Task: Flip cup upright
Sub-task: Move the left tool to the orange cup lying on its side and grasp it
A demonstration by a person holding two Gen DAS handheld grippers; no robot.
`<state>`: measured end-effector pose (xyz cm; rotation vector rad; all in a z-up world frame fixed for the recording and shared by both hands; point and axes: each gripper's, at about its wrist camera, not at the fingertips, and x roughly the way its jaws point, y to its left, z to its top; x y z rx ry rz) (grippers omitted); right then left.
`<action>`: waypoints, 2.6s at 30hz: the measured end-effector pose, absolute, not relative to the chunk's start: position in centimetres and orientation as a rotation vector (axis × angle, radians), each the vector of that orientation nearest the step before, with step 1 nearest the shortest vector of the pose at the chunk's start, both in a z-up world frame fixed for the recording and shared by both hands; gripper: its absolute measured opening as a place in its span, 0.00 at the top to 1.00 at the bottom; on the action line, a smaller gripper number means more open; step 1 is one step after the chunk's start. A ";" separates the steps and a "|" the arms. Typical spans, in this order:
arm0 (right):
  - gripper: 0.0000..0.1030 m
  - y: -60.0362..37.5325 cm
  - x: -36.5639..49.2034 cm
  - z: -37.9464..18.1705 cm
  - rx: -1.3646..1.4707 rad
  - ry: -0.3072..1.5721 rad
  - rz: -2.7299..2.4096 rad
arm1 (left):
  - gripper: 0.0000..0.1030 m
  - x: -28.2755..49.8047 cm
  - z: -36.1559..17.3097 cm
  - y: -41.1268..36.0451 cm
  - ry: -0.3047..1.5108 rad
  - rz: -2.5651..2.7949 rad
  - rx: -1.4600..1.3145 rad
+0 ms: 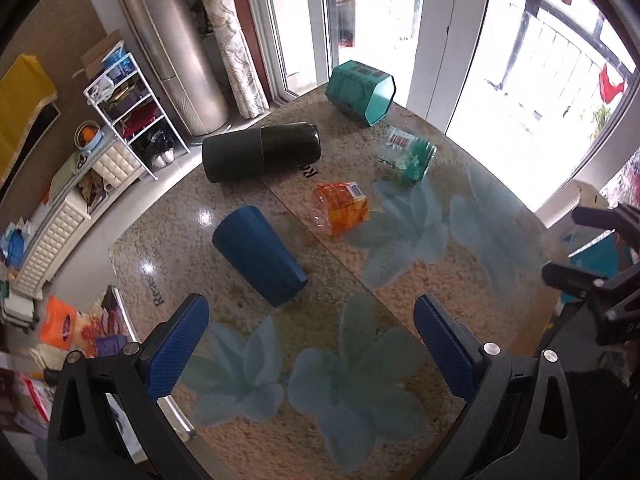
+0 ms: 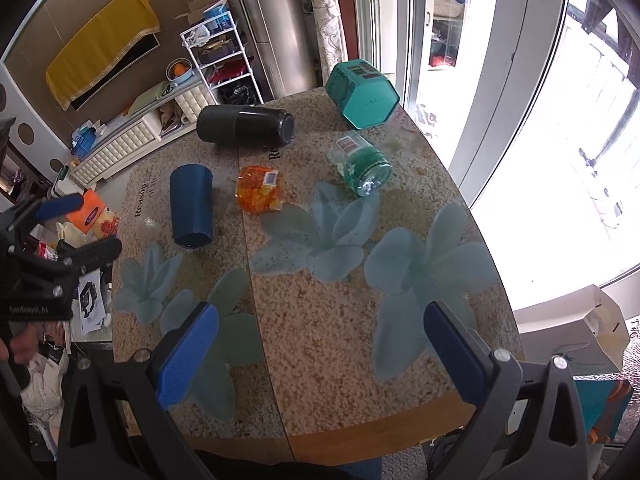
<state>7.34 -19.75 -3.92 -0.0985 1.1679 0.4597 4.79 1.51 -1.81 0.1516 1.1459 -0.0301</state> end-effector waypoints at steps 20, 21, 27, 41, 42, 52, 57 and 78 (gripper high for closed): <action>0.00 -25.1 15.7 -7.2 -0.011 1.300 0.434 | 0.00 17.8 -6.6 0.2 1.385 -0.200 0.456; 0.00 -25.2 16.0 -7.4 -0.010 1.307 0.433 | 0.00 18.2 -7.2 0.0 1.403 -0.211 0.484; 0.00 -26.2 17.2 -8.8 0.015 1.359 0.429 | 0.00 19.4 -10.0 -1.2 1.464 -0.297 0.620; 0.00 -28.8 19.3 -12.3 0.091 1.481 0.369 | 0.00 22.4 -16.7 -3.6 1.533 -0.476 0.777; 0.00 -28.9 19.4 -12.5 0.094 1.484 0.365 | 0.00 22.6 -17.0 -3.7 1.544 -0.491 0.778; 0.00 -29.6 20.1 -14.1 0.128 1.524 0.334 | 0.00 24.4 -19.7 -4.5 1.633 -0.560 0.759; 0.00 -29.6 20.2 -14.8 0.141 1.534 0.329 | 0.00 25.4 -21.0 -4.7 1.660 -0.578 0.760; 0.00 -31.1 19.5 -14.5 0.162 1.537 0.272 | 0.31 26.7 -23.1 -1.8 1.706 -0.569 0.567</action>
